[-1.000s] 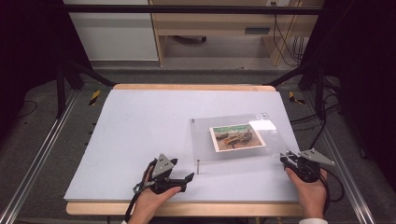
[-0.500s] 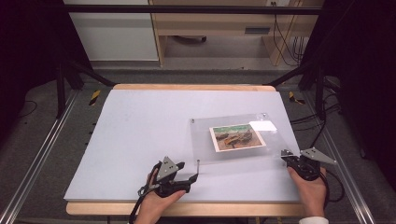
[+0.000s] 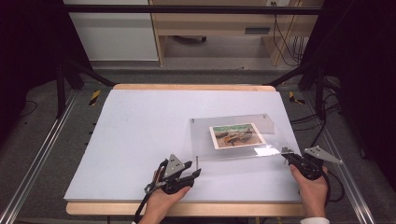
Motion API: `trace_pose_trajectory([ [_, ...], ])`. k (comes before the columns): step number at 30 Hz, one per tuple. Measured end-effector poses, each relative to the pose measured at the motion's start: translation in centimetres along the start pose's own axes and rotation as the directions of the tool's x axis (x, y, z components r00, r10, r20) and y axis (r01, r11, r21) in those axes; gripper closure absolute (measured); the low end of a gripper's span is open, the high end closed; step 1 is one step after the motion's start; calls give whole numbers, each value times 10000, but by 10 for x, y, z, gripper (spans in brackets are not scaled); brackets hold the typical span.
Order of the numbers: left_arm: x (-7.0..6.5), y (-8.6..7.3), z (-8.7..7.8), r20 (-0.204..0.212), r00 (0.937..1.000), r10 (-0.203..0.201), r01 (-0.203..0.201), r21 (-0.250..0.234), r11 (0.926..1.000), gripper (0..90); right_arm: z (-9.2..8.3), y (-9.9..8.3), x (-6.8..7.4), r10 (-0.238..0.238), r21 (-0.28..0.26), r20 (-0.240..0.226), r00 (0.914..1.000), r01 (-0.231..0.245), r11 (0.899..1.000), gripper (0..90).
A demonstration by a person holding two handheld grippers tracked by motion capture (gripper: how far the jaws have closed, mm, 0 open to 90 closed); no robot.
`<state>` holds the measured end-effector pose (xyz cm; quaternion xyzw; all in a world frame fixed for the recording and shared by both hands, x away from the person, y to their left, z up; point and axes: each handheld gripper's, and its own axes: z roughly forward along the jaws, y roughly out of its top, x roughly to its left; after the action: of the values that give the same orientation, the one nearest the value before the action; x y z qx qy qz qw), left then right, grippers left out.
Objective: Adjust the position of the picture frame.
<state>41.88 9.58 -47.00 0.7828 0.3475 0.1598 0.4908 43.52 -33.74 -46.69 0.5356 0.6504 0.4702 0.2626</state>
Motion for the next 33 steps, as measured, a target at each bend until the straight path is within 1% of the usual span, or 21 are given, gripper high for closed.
trace_pose_trajectory([
  [2,0,1,5,-97,9999,71,-72,-81,9999,557,0,1,0,15,18,-7,10000,-15,10000,841],
  [3,0,1,7,-79,10000,-30,29,-134,9999,568,0,1,0,51,35,-23,10000,-51,10000,841],
  [4,1,1,9,29,9998,-184,184,-176,9997,596,0,1,0,48,34,-32,10000,-48,10000,841],
  [6,1,0,12,1,9993,-364,364,-321,9988,626,0,1,0,54,43,-49,10000,-53,10000,840],
  [11,1,3,14,-162,9986,-508,490,-963,9941,682,0,0,-1,65,130,-94,9999,-63,9999,841],
  [13,1,3,15,-28,9966,-827,819,-1096,9906,715,0,0,-1,36,108,-102,9999,-35,9999,840],
  [14,0,3,16,0,9964,-842,836,-1150,9898,744,0,0,-1,85,112,-106,9999,-84,9999,840],
  [16,1,3,15,-158,9965,-823,797,-1241,9891,791,0,0,-1,61,119,-110,9999,-60,9999,841],
  [17,3,2,15,-91,9951,-987,968,-1255,9874,821,0,0,-1,21,104,-112,9999,-20,9999,841],
  [18,3,2,15,-91,9951,-987,968,-1255,9874,838,0,0,-1,21,104,-112,9999,-20,9999,841],
  [19,5,2,15,123,9934,-1144,1151,-1289,9850,839,0,0,-1,-9,123,-103,9999,10,9999,841],
  [20,5,3,14,93,9939,-1096,1098,-1250,9861,840,0,-1,-1,-30,129,-98,9999,32,9999,839],
  [23,5,3,14,93,9936,-1130,1132,-1260,9855,840,1,-1,-2,31,101,-151,9999,-30,9999,832],
  [24,5,3,14,92,9937,-1119,1121,-1232,9860,840,1,-1,-2,-34,72,-154,9999,35,10000,821],
  [25,5,3,14,102,9936,-1127,1131,-1215,9861,841,2,-2,-2,-126,63,-55,9999,126,9999,781],
  [26,5,4,14,105,9936,-1125,1130,-1194,9864,841,2,-2,-2,-132,43,-43,9999,132,9999,779],
  [28,6,5,14,132,9935,-1130,1138,-1122,9871,841,3,-1,-3,-158,-49,-83,9998,157,9999,788],
  [30,6,7,14,170,9931,-1159,1171,-1120,9868,840,2,-1,-2,-191,-85,-135,9997,190,9998,835],
  [33,8,10,15,232,9916,-1271,1288,-1067,9859,823,1,1,0,-285,-186,-78,9996,284,9994,844],
])
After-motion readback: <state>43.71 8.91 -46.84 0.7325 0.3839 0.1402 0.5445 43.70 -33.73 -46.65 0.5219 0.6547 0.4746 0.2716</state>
